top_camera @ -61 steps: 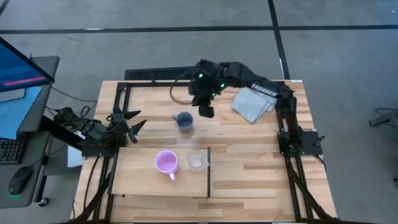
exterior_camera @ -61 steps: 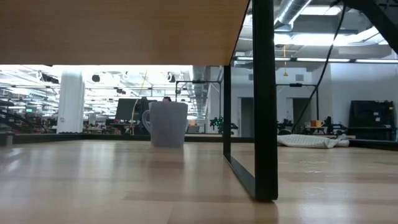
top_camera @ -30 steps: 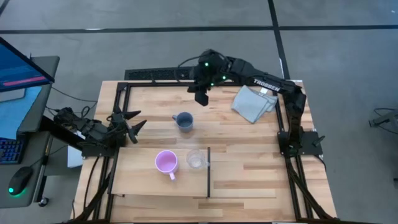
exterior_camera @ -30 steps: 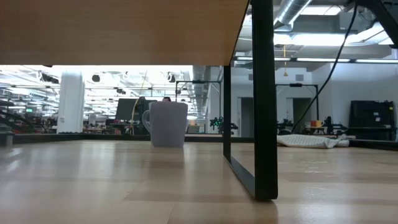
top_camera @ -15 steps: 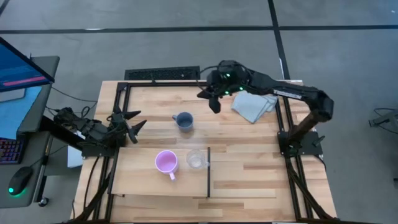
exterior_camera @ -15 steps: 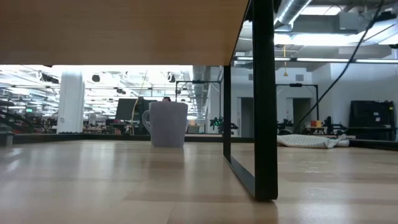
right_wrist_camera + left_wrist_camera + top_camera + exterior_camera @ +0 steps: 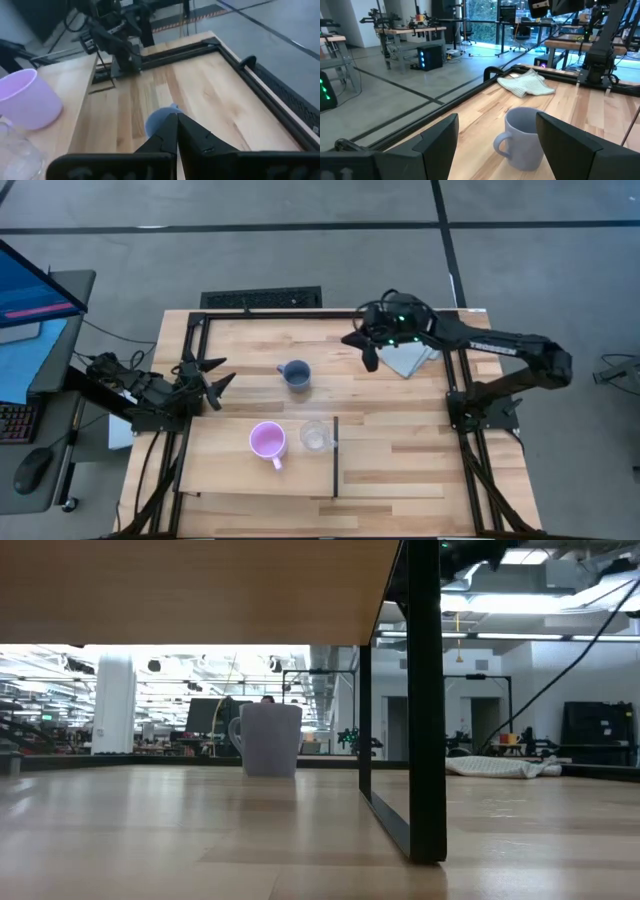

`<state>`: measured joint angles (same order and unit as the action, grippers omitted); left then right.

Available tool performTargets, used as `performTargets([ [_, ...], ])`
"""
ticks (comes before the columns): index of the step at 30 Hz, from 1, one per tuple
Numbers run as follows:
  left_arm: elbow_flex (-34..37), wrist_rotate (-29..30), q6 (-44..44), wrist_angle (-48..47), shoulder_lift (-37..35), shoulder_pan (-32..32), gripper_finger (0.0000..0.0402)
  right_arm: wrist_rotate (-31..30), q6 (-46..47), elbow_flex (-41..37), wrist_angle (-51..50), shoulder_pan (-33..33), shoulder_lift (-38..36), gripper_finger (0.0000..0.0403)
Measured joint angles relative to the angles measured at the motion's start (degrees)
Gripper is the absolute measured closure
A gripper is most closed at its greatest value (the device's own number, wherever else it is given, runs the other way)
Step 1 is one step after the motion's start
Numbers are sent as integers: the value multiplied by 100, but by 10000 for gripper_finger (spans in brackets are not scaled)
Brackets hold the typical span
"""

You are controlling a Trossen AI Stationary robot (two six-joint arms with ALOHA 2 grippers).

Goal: Stack small to large cups/mugs on shelf
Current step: Put the gray mug on the shelf

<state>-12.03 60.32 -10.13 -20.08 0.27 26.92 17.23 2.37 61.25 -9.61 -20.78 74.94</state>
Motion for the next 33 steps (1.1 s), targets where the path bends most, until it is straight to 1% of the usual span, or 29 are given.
performTargets([
  [3,0,0,0,0,-2,0,145,-242,170,-435,95,0,-357,370],
  [12,0,2,0,0,-2,0,145,-288,576,-1836,911,0,-1499,373],
  [16,0,0,0,2,-1,0,145,-565,823,-2419,966,0,-2048,374],
  [21,0,2,0,2,-1,0,145,-599,1071,-3102,1159,2,-2692,371],
  [24,0,4,0,2,-1,0,145,-624,1201,-3442,1357,0,-3081,371],
  [33,0,4,-9,2,-2,1,145,-865,1415,-4146,1358,6,-4088,375],
])
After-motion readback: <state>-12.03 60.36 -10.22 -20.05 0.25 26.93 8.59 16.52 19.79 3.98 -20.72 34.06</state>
